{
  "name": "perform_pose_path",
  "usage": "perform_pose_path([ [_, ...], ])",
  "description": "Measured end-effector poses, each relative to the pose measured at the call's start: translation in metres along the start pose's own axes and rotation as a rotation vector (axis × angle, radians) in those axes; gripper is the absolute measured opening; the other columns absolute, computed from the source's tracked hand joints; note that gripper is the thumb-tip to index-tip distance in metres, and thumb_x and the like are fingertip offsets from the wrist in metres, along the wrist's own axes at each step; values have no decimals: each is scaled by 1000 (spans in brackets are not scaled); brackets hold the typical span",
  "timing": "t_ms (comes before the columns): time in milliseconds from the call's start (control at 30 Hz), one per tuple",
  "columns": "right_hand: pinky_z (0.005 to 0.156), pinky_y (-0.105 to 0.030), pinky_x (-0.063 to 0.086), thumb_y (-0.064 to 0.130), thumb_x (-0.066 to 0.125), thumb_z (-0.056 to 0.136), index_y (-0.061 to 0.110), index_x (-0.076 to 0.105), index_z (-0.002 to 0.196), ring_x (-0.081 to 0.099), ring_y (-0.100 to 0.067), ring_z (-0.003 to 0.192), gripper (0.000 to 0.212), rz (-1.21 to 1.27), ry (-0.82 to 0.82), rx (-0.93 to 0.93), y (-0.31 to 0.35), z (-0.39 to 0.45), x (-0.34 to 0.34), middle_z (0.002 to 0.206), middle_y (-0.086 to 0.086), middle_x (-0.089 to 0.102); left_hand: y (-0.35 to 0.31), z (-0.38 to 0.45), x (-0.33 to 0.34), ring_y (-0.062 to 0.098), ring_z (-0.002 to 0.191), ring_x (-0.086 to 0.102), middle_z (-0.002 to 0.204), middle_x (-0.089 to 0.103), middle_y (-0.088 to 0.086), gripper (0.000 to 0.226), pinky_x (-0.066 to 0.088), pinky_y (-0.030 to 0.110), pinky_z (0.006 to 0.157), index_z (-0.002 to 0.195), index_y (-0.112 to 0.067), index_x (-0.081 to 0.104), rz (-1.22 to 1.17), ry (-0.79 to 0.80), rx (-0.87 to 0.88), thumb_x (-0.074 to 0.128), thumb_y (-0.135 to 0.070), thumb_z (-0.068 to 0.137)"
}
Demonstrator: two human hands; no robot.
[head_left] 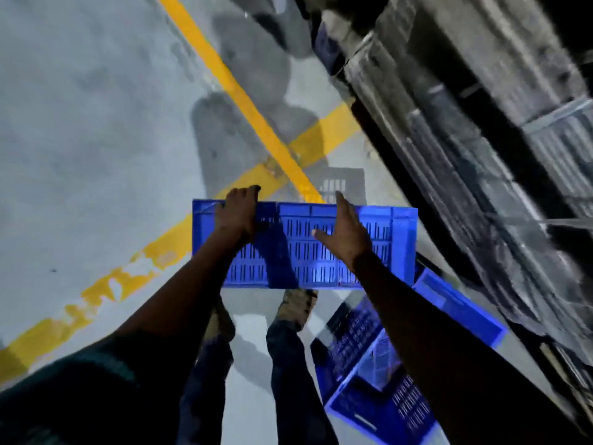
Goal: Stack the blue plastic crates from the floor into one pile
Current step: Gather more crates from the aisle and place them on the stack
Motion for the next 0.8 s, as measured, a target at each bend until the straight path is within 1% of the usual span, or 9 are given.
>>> perform_pose_path([
  [67,93,-44,52,41,73,84,20,16,156,48,-33,132,94,-154,34,-29,-3,6,7,161,-5,14,1,5,14,33,136,36,144,43,12,83,29,55,111,146,-18,34,156,32,15,77,-41,79],
  [133,79,-43,55,39,79,78,21,30,149,61,-36,109,89,-257,-7,-35,-5,6,9,147,-8,31,2,10,20,34,128,45,134,52,12,78,28,52,110,139,-18,41,293,36,18,79,-42,75],
  [167,79,-42,54,40,80,77,21,36,145,63,-36,105,83,-312,-20,-38,-6,5,9,139,-9,39,1,12,20,32,122,52,126,59,12,75,28,50,108,133,-18,46,325,59,14,81,-43,72],
  [267,80,-38,49,46,77,79,17,53,127,63,-34,107,61,-459,-2,-70,-10,2,11,125,-8,55,8,16,21,27,109,63,109,69,9,55,39,43,99,111,-16,65,339,219,29,83,-47,70],
  [367,78,-36,48,49,78,76,17,60,118,63,-33,109,56,-487,-1,-40,-12,0,13,119,-7,64,13,12,28,29,109,65,115,69,14,48,53,46,92,110,-10,68,230,291,53,81,-40,76],
  [433,81,-35,50,48,79,75,16,62,119,63,-33,111,57,-475,-15,-8,-14,-3,15,119,-8,66,14,6,32,29,112,64,120,67,12,52,53,47,92,117,-12,66,252,272,69,79,-43,77],
  [567,83,-37,54,41,80,76,8,65,113,65,-34,108,51,-439,-59,-40,-19,-25,24,114,-14,68,26,-17,53,31,110,65,117,68,9,50,53,45,85,112,-17,65,310,187,107,77,-50,76],
  [733,71,-36,46,44,80,70,14,57,85,65,-31,84,41,-395,-111,-40,-10,-87,44,90,-12,63,49,-88,66,32,106,65,112,69,13,38,45,38,88,106,-17,65,297,40,112,66,-49,86],
  [800,68,-37,45,41,78,71,16,59,84,67,-34,86,34,-412,-165,-59,5,-126,52,92,-10,65,64,-136,60,33,104,65,108,70,15,35,42,38,89,100,-15,65,250,-8,95,67,-46,85],
])
Point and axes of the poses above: each hand's wrist, its own z-axis towards the middle knuckle, its own x-axis out of the palm, y = z × x, the point moved 1 cm from there along z, towards the middle knuckle
